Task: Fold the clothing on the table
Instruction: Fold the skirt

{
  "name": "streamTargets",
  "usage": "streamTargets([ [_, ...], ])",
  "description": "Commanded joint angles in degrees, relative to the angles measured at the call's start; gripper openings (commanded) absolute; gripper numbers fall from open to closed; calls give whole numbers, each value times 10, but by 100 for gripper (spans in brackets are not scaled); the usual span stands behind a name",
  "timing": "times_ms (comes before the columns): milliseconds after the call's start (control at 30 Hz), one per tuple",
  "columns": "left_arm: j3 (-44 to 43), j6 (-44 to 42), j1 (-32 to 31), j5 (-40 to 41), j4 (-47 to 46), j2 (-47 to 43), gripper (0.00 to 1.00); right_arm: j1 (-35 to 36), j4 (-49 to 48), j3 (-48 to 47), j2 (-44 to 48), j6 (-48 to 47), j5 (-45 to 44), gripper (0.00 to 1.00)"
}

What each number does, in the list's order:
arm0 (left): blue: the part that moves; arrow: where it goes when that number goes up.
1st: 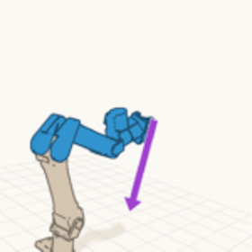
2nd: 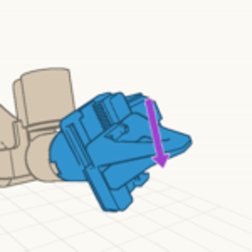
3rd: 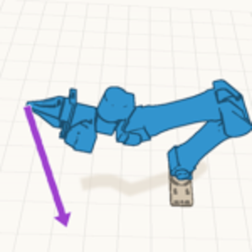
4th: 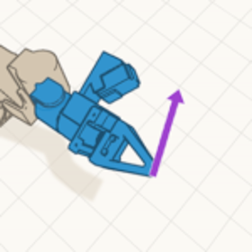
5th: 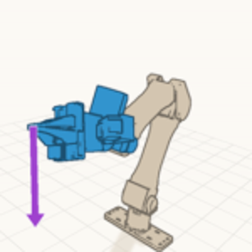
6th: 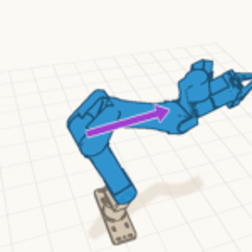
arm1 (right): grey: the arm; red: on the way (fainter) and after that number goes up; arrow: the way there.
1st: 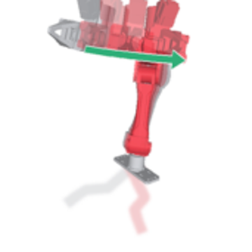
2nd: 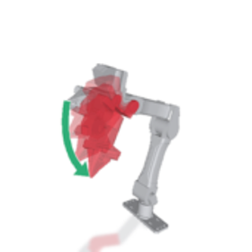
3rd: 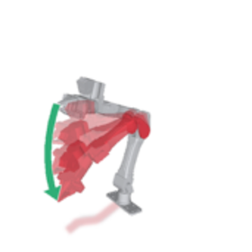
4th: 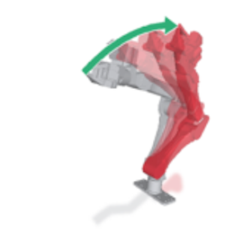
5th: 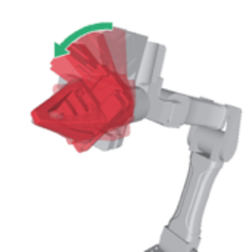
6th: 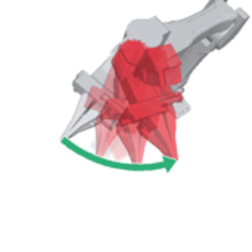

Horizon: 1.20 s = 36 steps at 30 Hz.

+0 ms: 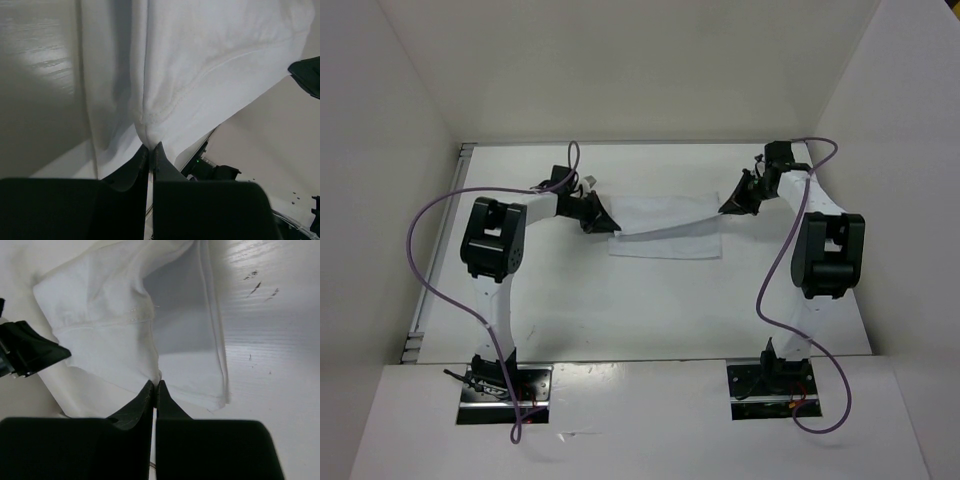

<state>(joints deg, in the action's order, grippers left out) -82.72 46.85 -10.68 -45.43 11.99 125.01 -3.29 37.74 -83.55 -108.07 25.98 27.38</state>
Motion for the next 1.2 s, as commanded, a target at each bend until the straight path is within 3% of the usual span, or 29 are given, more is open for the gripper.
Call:
streamTargets([
  [0, 1, -18, 7, -7, 0, -51, 3, -16, 24, -3, -9, -29, -31, 0],
  [667, 41, -36, 12, 30, 38, -80, 3, 48, 41, 80, 4, -29, -61, 0],
  [1167, 75, -36, -5, 40, 38, -86, 3, 53, 52, 96, 15, -23, -96, 0],
])
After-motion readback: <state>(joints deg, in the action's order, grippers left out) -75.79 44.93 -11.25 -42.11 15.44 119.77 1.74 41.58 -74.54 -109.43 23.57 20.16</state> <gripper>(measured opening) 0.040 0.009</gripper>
